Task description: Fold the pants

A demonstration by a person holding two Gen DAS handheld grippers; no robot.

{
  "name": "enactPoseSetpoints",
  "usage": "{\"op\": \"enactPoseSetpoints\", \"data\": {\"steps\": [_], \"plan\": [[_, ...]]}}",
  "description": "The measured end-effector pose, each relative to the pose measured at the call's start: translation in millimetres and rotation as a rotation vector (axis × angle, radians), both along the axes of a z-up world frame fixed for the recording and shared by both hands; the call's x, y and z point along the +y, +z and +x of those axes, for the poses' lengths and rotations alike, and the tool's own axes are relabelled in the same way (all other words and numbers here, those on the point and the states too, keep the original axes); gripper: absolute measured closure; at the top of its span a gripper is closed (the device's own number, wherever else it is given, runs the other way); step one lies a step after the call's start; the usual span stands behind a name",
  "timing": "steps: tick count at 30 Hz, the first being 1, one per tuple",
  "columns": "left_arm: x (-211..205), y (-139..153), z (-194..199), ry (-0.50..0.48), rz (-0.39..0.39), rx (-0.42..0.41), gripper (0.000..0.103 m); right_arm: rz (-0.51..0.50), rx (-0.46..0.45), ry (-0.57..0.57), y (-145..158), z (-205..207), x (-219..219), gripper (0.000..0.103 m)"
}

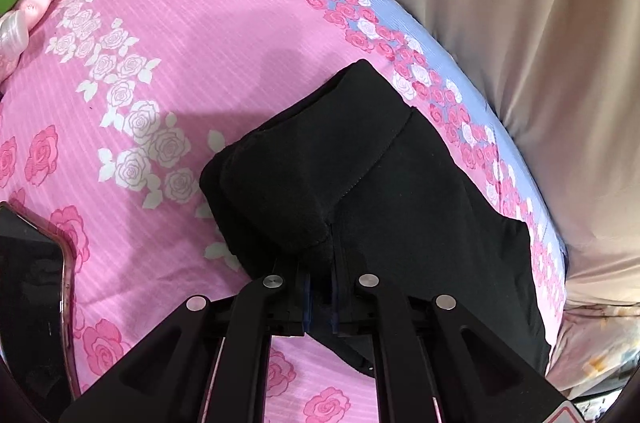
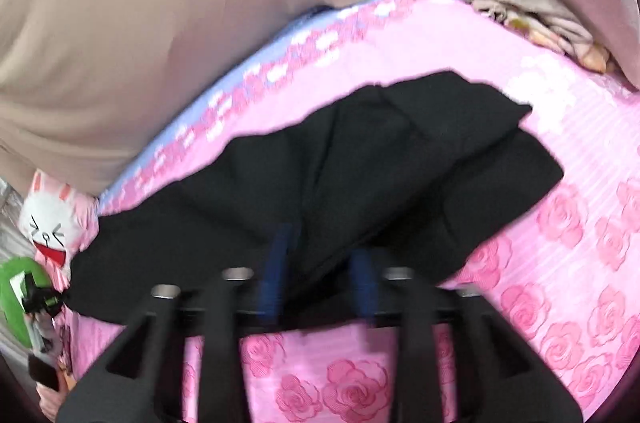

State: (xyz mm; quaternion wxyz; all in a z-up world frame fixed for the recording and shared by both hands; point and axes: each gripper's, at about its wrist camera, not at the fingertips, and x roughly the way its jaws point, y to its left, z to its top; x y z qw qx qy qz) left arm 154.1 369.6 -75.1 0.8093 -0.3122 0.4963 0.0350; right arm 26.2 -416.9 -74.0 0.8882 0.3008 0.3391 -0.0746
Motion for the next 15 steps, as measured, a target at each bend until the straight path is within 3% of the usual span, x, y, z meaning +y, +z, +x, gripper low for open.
{"op": "enactPoseSetpoints", "data": {"steps": [3, 4, 5, 6, 8, 10, 12, 14, 15], "plan": [[-1.4, 0.0, 1.2, 0.000, 0.013, 0.006, 0.097, 0.066, -0.024, -0.043, -3.9, 5.1, -21.6, 0.048], [-2.2, 1.0, 2.2, 0.002, 0.023, 0.009, 0.097, 0.085, -0.028, -0.067, -3.5, 5.4, -29.8, 0.056], [-4.1, 0.5, 4.2, 0.004, 0.026, 0.011, 0.098, 0.083, -0.022, -0.096, -3.3, 8.2, -34.1, 0.095], [-5.3, 1.7, 5.7, 0.006, 0.031, 0.011, 0.098, 0.071, -0.040, -0.115, 4.6, 6.2, -37.0, 0.099], [-4.8, 6.3, 5.1, 0.013, 0.035, 0.011, 0.098, -0.021, -0.136, -0.118, 35.6, -12.7, -24.6, 0.099], [-2.8, 10.1, 2.7, 0.017, 0.048, 0.006, 0.097, -0.092, -0.142, -0.120, 45.7, -26.9, -13.9, 0.099], [0.2, 7.1, 2.9, 0.024, 0.049, 0.013, 0.097, -0.108, -0.040, -0.127, 24.5, -26.7, -16.8, 0.096], [2.0, -2.9, 5.6, 0.035, 0.035, 0.036, 0.096, -0.048, 0.096, -0.132, -13.9, -21.7, -29.1, 0.092], [1.4, -6.1, 5.3, 0.039, 0.039, 0.043, 0.096, -0.019, 0.059, -0.137, -14.4, -27.3, -31.2, 0.092]]}}
